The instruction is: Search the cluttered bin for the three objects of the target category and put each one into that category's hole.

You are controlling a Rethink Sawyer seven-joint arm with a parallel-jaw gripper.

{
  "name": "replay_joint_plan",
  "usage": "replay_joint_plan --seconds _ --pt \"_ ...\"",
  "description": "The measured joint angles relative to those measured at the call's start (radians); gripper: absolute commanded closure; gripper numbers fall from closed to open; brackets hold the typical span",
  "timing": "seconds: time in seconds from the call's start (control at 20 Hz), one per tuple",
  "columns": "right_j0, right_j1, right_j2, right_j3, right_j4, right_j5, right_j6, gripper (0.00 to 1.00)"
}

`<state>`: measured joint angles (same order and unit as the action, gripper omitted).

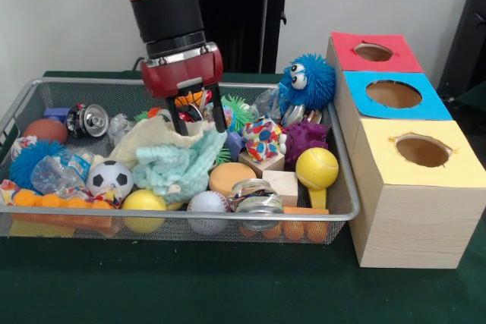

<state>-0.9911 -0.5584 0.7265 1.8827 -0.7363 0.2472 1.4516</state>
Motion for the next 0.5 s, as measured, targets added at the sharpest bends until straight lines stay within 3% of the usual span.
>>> replay_joint_plan --seconds 0.5 --pt "-0.042 0.07 0.006 -0.011 -0.065 -0.068 0.0 0.0"
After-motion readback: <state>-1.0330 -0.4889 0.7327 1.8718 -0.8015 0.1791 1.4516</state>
